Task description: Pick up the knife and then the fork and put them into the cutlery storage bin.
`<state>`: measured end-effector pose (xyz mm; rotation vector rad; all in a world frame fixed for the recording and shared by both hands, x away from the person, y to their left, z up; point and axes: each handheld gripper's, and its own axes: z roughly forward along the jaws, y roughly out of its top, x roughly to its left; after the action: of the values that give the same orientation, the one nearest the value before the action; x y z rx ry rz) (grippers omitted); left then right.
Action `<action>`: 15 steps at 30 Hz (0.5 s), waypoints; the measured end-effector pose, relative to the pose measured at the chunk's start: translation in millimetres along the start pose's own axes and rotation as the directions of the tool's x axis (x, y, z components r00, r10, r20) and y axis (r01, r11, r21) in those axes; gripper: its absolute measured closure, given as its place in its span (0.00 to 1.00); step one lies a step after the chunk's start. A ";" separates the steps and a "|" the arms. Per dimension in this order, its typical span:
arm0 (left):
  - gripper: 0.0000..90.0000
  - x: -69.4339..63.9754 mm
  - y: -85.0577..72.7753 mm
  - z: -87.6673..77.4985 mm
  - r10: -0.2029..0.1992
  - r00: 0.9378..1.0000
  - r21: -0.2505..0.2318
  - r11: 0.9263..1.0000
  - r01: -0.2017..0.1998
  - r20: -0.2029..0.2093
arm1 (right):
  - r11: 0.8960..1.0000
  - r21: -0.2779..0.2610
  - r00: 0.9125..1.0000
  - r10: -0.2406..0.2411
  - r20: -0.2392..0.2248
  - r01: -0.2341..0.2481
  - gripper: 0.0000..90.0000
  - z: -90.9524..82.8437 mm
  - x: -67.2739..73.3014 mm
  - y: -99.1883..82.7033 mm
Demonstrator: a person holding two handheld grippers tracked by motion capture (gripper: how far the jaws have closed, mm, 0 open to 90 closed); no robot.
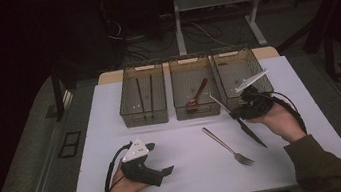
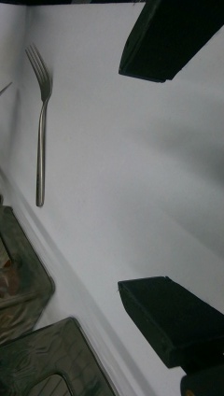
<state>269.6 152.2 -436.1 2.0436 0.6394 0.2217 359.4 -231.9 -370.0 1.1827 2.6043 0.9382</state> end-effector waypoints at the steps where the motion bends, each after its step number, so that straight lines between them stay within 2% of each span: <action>1: 0.00 0.4 -0.3 -0.1 0.003 1.000 0.001 1.000 -0.003 0.000 | 1.000 -0.018 1.000 -0.002 0.001 0.002 0.87 -1.3 -0.9 -0.7; 9: 0.00 5.1 -2.6 -1.4 -0.003 1.000 -0.014 1.000 0.003 0.007 | 0.992 -0.116 0.999 0.037 -0.039 -0.042 0.87 -12.2 -9.1 -4.7; 15: 0.00 6.1 -3.3 -1.1 -0.008 1.000 -0.010 1.000 0.008 0.005 | 0.980 -0.195 0.999 0.043 -0.027 -0.047 0.87 -23.0 -14.9 -6.0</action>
<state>273.2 157.6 -438.9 2.0315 0.6423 0.2144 357.6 -256.7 -357.1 1.1904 2.4427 1.1915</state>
